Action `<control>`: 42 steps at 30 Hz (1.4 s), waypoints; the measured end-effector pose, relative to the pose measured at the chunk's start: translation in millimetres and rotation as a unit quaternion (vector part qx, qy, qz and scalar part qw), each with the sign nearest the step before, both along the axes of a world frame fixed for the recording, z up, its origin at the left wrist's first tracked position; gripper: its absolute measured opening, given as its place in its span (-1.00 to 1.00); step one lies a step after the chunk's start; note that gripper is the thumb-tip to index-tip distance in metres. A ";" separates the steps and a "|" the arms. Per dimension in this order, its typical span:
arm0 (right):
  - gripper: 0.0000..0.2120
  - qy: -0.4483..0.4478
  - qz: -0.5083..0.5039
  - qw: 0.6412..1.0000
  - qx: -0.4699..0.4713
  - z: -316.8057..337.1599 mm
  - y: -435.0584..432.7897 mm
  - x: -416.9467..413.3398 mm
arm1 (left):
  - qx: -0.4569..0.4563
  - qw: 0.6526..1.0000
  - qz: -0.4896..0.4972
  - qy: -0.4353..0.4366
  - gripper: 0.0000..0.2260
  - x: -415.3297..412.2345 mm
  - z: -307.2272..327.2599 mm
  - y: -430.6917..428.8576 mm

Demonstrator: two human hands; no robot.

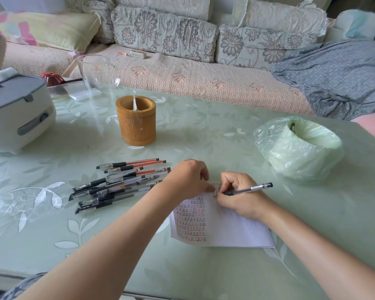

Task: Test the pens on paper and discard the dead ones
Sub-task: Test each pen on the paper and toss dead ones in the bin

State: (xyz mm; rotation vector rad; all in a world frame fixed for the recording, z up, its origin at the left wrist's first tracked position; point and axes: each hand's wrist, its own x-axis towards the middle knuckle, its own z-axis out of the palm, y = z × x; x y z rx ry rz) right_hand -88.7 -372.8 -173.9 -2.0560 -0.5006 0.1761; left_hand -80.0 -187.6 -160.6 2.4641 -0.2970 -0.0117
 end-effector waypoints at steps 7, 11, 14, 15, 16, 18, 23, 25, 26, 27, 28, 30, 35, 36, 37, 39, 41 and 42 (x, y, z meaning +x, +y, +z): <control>-0.83 0.009 -0.006 1.000 0.000 3.1 2.6 -0.8 | 0.000 1.000 0.003 0.001 -0.73 -0.7 0.8 -0.3; -0.83 0.008 -0.003 1.000 -0.008 5.4 2.8 -1.0 | 0.009 1.000 0.005 -0.008 -0.72 -2.2 -0.3 0.3; -0.82 0.002 -0.010 1.000 -0.005 4.5 3.5 -1.0 | 0.011 1.000 0.005 -0.009 -0.72 -2.2 -0.8 0.7; -0.82 0.006 -0.020 1.000 0.009 4.8 3.7 -0.7 | 0.010 1.000 0.005 -0.007 -0.72 -2.1 -0.6 0.7; -0.83 0.022 -0.037 0.998 0.037 5.8 3.1 -0.4 | 0.012 1.000 0.003 -0.004 -0.72 -2.0 -0.1 1.1; -0.84 0.079 -0.080 0.987 0.111 9.3 0.3 1.0 | 0.021 1.000 -0.008 0.001 -0.73 -1.7 1.7 2.8; -0.81 0.120 -0.084 0.972 0.183 12.6 -1.8 3.5 | 0.062 0.996 -0.051 0.027 -0.73 -2.6 12.8 14.2; -0.80 0.117 -0.084 0.971 0.191 13.6 -2.8 5.1 | 0.090 0.994 -0.061 0.018 -0.74 -4.1 15.9 19.4; -0.78 0.111 -0.087 0.973 0.183 15.0 -4.8 5.6 | 0.100 0.993 -0.062 0.011 -0.76 -5.2 16.6 21.6; -0.76 0.104 -0.085 0.976 0.174 17.7 -6.7 5.6 | 0.108 0.992 -0.063 0.004 -0.78 -6.1 16.9 23.3; -0.73 0.101 -0.076 0.978 0.166 20.3 -8.9 5.9 | 0.112 0.992 -0.062 -0.003 -0.80 -6.6 16.6 24.6; -0.69 0.108 -0.051 0.979 0.163 27.8 -12.2 6.1 | 0.113 0.992 -0.059 -0.009 -0.85 -6.5 16.2 25.2; -0.63 0.195 -0.043 0.949 0.246 42.6 -15.5 6.6 | 0.107 0.993 -0.032 -0.033 -0.89 -7.7 20.8 23.4; -0.63 0.199 -0.043 0.945 0.256 43.8 -15.8 6.8 | 0.096 0.994 -0.025 -0.038 -0.89 -8.0 22.0 23.5; -0.66 0.186 -0.046 0.950 0.247 44.4 -15.8 7.3 | 0.077 0.996 -0.020 -0.039 -0.88 -8.0 23.3 23.2; -0.77 0.117 -0.055 0.976 0.174 44.3 -16.4 8.2 | 0.027 0.999 -0.003 -0.030 -0.87 -7.2 26.2 21.8; -0.74 0.044 -0.071 0.994 0.068 42.1 -17.0 9.9 | -0.009 0.999 0.022 -0.025 -0.87 -5.7 29.0 20.4; -0.70 0.010 -0.081 0.997 0.014 41.0 -17.1 10.1 | -0.023 0.999 0.033 -0.021 -0.87 -5.1 29.7 20.1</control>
